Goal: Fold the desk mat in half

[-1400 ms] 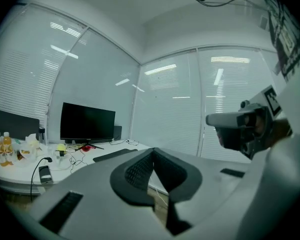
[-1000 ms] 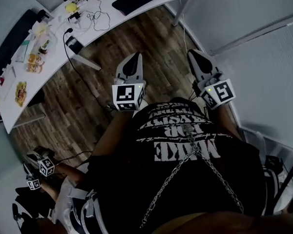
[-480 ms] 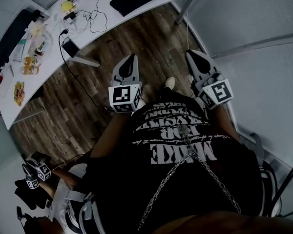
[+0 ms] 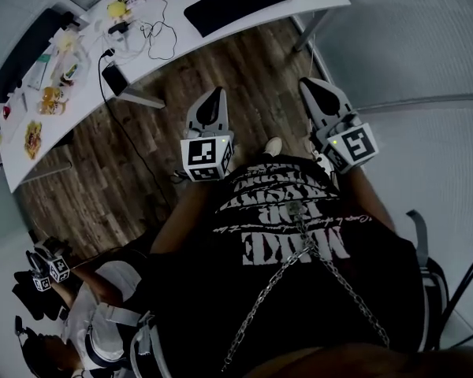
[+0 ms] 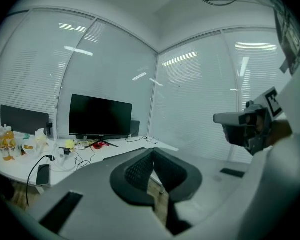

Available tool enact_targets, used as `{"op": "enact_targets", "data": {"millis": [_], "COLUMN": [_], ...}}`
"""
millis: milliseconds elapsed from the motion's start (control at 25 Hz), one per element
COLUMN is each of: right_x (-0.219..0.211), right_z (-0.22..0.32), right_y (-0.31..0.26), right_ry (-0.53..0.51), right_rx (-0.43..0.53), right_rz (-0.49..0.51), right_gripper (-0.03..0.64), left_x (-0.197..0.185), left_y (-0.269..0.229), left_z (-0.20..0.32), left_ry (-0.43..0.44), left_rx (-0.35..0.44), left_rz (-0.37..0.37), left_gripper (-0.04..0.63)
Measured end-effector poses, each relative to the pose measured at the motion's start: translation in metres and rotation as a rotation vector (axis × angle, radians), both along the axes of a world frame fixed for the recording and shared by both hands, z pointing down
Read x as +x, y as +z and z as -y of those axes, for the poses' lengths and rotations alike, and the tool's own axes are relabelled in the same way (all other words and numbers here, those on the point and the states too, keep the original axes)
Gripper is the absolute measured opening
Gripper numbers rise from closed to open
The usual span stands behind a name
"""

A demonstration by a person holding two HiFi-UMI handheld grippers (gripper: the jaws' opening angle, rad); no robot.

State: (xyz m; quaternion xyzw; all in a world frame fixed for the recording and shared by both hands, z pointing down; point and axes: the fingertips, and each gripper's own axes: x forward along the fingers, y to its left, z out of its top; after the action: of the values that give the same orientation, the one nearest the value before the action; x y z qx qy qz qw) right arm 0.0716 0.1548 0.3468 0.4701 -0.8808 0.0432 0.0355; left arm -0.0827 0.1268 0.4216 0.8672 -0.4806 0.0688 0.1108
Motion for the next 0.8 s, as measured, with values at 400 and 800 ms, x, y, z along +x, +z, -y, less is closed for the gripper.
{"op": "enact_targets", "data": {"millis": [400, 800], "right_x": [0.021, 0.059], "right_z": [0.020, 0.013], "right_y": [0.025, 0.002], "right_ry": [-0.054, -0.073], "right_rx": [-0.041, -0.002], "right_rz": [-0.020, 0.044], "right_gripper": [-0.002, -0.002], "left_x": [0.014, 0.066], "left_y": [0.005, -0.017], "left_z": [0.007, 0.008], "left_ry": [-0.045, -0.037], "left_rx": [-0.026, 0.023], "left_rz": [0.026, 0.053], "left_gripper": [0.009, 0.008]}}
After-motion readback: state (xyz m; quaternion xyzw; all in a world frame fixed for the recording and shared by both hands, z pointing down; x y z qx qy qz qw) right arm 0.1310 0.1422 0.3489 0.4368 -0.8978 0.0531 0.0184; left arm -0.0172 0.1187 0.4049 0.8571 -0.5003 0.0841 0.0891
